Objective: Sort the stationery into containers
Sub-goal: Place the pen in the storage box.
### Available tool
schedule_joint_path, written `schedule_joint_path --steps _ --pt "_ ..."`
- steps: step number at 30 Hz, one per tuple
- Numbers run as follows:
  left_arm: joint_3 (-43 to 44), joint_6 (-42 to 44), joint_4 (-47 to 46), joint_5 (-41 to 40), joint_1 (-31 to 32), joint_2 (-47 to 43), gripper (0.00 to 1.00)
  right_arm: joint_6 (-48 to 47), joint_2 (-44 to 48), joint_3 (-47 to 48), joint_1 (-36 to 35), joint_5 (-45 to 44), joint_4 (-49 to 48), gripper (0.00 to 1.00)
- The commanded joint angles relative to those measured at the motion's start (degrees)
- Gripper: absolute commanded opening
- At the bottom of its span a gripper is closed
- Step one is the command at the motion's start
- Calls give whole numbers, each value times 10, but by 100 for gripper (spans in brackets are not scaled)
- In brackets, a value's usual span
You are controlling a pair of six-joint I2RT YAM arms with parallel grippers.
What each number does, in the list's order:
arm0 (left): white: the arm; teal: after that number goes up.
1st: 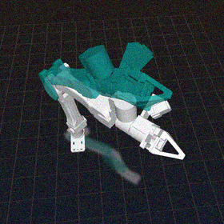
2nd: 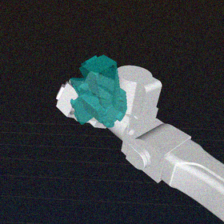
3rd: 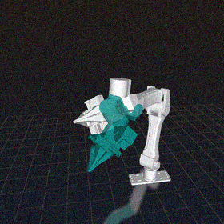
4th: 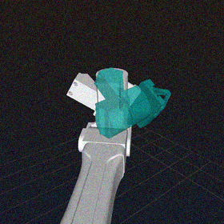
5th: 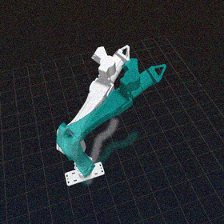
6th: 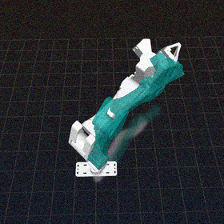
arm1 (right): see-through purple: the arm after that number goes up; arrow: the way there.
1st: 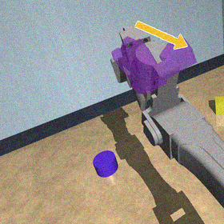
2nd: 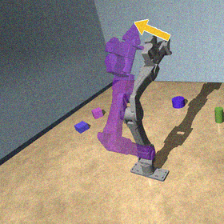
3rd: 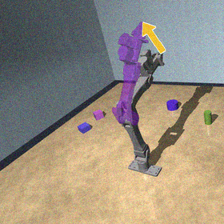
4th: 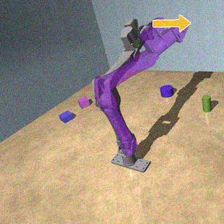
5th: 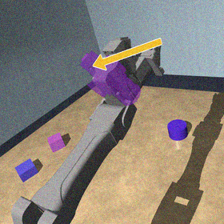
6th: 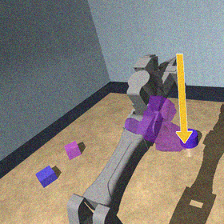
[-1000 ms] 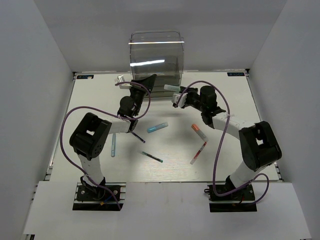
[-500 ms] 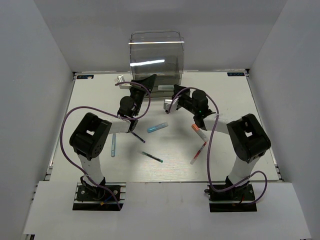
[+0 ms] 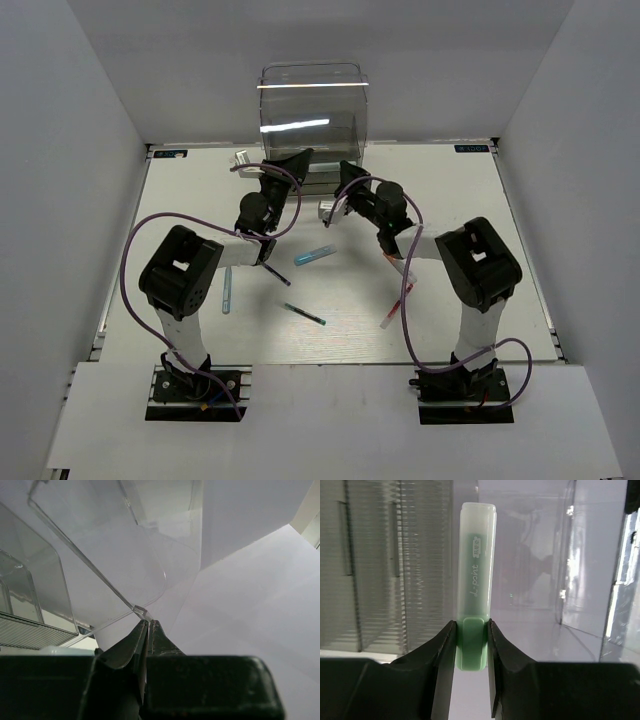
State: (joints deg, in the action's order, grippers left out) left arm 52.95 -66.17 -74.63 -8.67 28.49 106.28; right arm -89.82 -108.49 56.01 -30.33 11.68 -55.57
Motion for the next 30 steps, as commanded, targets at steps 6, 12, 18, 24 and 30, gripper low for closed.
schedule_joint_path --steps 6,12,18,24,30 --pt "1 7 -141 -16 -7 -34 5 -36 -45 71 -9 -38 -89 0" --pt "1 7 -147 -16 -7 -34 5 -62 -62 103 -9 -51 -65 0" --pt "-4 7 -147 -16 -7 -34 5 -91 -74 130 -6 -58 -25 0" --pt "-4 7 -147 -16 -7 -34 5 -126 -81 151 -5 -68 26 0" --pt "-9 7 -152 -16 -7 -34 5 -170 -91 165 -4 -82 62 0"
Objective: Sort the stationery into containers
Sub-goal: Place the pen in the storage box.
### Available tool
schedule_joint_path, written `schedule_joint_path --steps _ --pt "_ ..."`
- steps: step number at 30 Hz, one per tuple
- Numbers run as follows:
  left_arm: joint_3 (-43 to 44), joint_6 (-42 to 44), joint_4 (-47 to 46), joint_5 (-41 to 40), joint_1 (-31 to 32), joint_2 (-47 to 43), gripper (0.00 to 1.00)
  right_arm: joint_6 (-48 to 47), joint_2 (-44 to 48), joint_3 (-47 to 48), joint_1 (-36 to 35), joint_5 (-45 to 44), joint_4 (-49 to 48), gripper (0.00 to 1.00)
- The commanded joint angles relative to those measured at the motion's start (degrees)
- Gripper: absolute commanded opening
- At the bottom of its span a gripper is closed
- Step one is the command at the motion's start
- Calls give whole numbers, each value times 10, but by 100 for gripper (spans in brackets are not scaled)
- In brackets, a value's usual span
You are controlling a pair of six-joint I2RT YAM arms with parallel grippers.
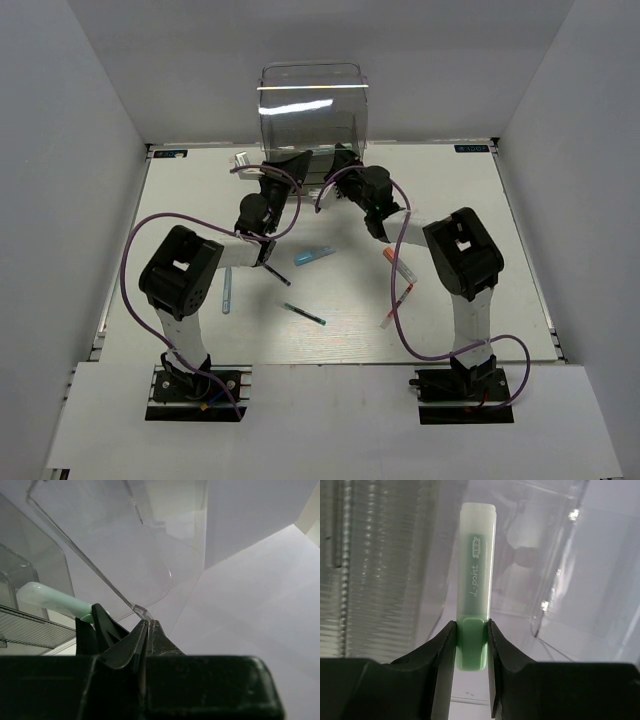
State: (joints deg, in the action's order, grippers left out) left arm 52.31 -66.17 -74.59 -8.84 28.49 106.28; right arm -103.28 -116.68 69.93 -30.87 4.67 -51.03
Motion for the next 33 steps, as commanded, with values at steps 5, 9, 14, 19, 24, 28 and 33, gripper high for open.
schedule_joint_path --steps 5,9,14,19,24,28,33 --pt "-3 7 -152 -14 -7 -34 5 -49 -22 55 2 -38 65 0" --pt "-3 7 -152 -14 -7 -34 5 -58 -28 65 2 -44 73 0" --pt "-3 7 -152 -14 -7 -34 5 -77 -24 59 4 -41 94 0" --pt "-3 7 -152 -14 -7 -34 5 -107 -14 42 7 -25 99 0" --pt "-3 7 -152 -14 -7 -34 5 -107 -6 37 7 -18 119 9" --pt "-3 2 -152 -14 -7 -34 5 -104 -2 40 7 -15 124 31" --pt "-3 2 -152 -14 -7 -34 5 -89 -4 42 7 -22 117 56"
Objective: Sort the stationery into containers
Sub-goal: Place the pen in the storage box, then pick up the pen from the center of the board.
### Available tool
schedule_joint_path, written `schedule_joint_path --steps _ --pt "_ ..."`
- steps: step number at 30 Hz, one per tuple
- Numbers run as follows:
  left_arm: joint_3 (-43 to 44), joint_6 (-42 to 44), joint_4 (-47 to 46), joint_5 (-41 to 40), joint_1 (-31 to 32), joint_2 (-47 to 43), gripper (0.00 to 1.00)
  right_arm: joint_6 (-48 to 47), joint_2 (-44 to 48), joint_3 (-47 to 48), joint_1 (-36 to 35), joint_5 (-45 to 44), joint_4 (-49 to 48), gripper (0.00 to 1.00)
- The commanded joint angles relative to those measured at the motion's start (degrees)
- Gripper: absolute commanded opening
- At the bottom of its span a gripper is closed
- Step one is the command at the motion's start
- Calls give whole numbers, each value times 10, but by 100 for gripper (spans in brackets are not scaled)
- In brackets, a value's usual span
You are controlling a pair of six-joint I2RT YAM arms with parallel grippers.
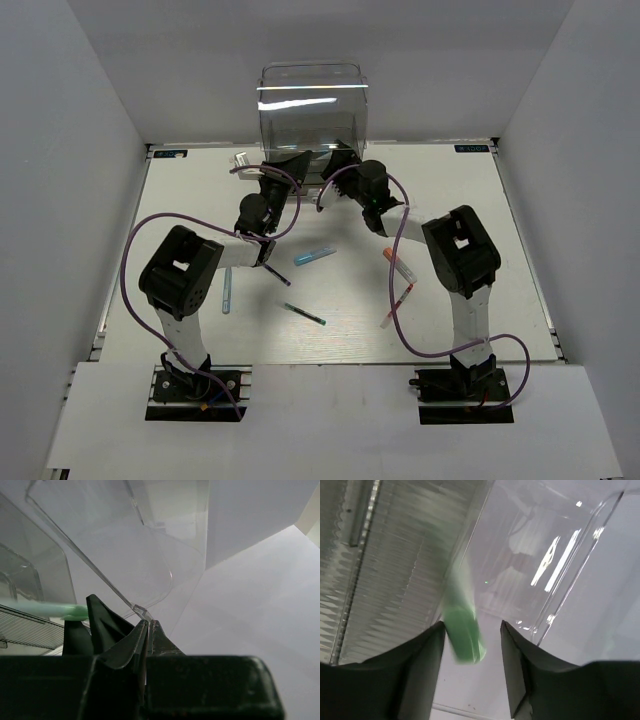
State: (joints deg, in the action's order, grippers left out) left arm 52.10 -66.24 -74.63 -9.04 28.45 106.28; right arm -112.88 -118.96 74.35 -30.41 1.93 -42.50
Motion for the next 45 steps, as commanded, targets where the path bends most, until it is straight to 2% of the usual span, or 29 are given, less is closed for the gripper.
schedule_joint_path --steps 1,2,3,4,10,21,24,28,30,31,32,33,34,35,36,38,39,41,42,43,45 --pt "-1 2 -152 -12 -7 -34 5 9 16 -3 3 3 30 56" --pt "-1 2 -152 -12 -7 -34 5 13 17 -3 4 3 29 59" --pt "-1 2 -152 -12 -7 -34 5 16 18 -3 3 2 27 70" --pt "-1 2 -152 -12 -7 -34 5 19 20 -3 3 1 26 72" --pt "-1 2 -152 -12 -7 -34 5 35 28 -20 3 10 -1 72" --pt "-1 2 -152 -12 -7 -34 5 97 103 -132 4 112 -92 69" --pt "-1 2 -152 -12 -7 -34 5 121 129 -174 3 147 -127 63" --pt "-1 2 -152 -12 -7 -34 5 150 171 -247 1 201 -159 49" --pt "-1 2 -152 -12 -7 -34 5 177 213 -269 3 232 -157 27" --pt "-6 2 -152 -12 -7 -34 5 193 224 -297 2 242 -114 18" --pt "-6 2 -152 -12 -7 -34 5 215 251 -302 2 277 -88 1" --pt "-6 2 -152 -12 -7 -34 5 239 263 -303 3 290 -60 1" --pt "-6 2 -152 -12 -7 -34 5 249 302 -294 3 315 68 1" --pt "-6 2 -152 -12 -7 -34 5 275 311 -287 3 340 113 8" --pt "-6 2 -152 -12 -7 -34 5 298 317 -265 4 352 197 15" --pt "-6 2 -152 -12 -7 -34 5 280 320 -208 0 387 396 32" --pt "-6 2 -152 -12 -7 -34 5 282 319 -200 -2 399 424 47" --pt "-11 2 -152 -12 -7 -34 5 274 306 -168 -1 410 532 65" --pt "-11 2 -152 -12 -7 -34 5 268 299 -162 -1 410 552 78" --pt "-11 2 -152 -12 -7 -34 5 271 295 -154 -1 410 566 86" --pt "-11 2 -152 -12 -7 -34 5 268 269 -113 -1 405 644 86"
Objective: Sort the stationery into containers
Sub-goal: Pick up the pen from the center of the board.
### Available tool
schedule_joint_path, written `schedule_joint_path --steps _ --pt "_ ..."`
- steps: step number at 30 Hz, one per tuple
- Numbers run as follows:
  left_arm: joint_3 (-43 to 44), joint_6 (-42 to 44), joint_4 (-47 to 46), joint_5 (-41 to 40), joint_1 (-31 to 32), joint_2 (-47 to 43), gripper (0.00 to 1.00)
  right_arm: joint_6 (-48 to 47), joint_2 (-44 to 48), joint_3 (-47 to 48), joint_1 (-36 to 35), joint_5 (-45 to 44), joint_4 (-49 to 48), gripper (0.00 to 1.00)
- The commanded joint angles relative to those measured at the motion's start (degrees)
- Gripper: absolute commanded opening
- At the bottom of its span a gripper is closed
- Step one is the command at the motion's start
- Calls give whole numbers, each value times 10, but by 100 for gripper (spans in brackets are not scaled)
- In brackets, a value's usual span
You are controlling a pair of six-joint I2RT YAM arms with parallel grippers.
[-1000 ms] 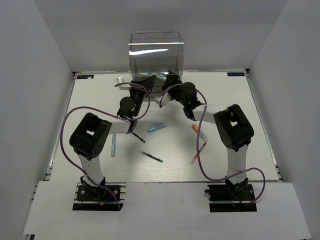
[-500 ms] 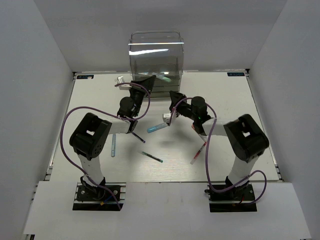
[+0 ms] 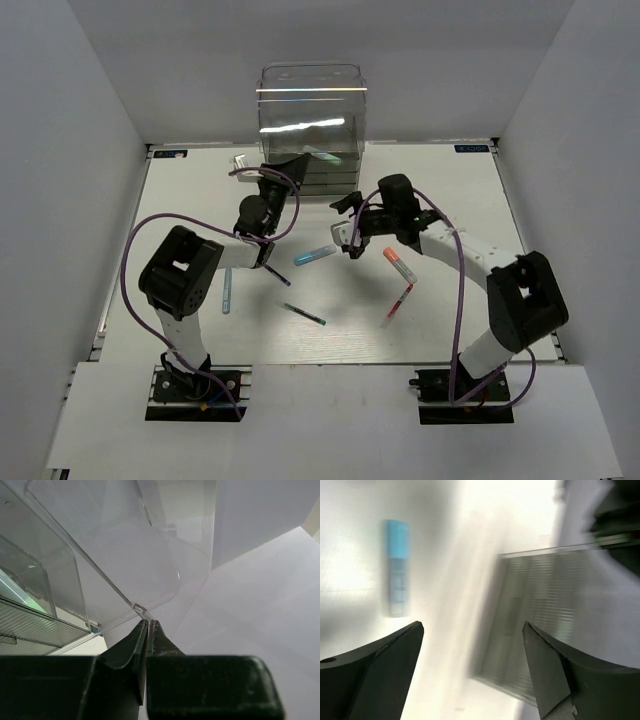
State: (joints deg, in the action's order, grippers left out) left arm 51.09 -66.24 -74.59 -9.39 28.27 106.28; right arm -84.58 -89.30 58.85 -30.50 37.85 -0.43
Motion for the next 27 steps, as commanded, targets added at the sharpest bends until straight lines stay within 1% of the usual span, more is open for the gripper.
schedule_joint_path --steps 1,3,4,5,6,8,13,14,15,16,17,18,19,21,22,24,25,26,27 --pt "-1 2 -152 -9 -5 -34 5 -16 -37 69 1 47 260 86" --pt "-1 2 -152 -9 -5 -34 5 -2 -68 113 3 43 308 82" --pt "-1 2 -152 -9 -5 -34 5 2 -76 123 3 38 339 76" --pt "-1 2 -152 -9 -5 -34 5 0 -90 132 3 36 353 73" --pt "-1 2 -152 -9 -5 -34 5 -8 -101 153 4 33 392 70" --pt "4 2 -152 -9 -5 -34 5 -9 -109 160 8 21 409 61" --pt "4 2 -152 -9 -5 -34 5 39 -99 165 12 -10 425 52" --pt "4 2 -152 -9 -5 -34 5 73 -94 156 14 -17 418 52" --pt "4 2 -152 -9 -5 -34 5 88 -78 151 14 -29 412 52" --pt "4 2 -152 -9 -5 -34 5 105 -69 125 16 -48 376 52" --pt "4 2 -152 -9 -5 -34 5 164 -59 116 16 -67 362 52" --pt "4 2 -152 -9 -5 -34 5 182 -31 105 16 -75 350 52" --pt "4 2 -152 -9 -5 -34 5 235 -23 79 17 -91 324 54" --pt "4 2 -152 -9 -5 -34 5 275 7 66 18 -117 311 58" --pt "4 -3 -158 -9 -5 -34 5 328 12 53 19 -140 311 58" --pt "4 -3 -158 -9 -5 -29 5 364 26 41 22 -159 305 62" --pt "4 -3 -158 -9 -5 -29 5 419 41 28 21 -181 295 64" --pt "4 -3 -158 -9 -5 -29 5 451 52 16 23 -209 288 66" --pt "4 -3 -158 -9 -5 -29 5 451 52 11 24 -224 278 68"
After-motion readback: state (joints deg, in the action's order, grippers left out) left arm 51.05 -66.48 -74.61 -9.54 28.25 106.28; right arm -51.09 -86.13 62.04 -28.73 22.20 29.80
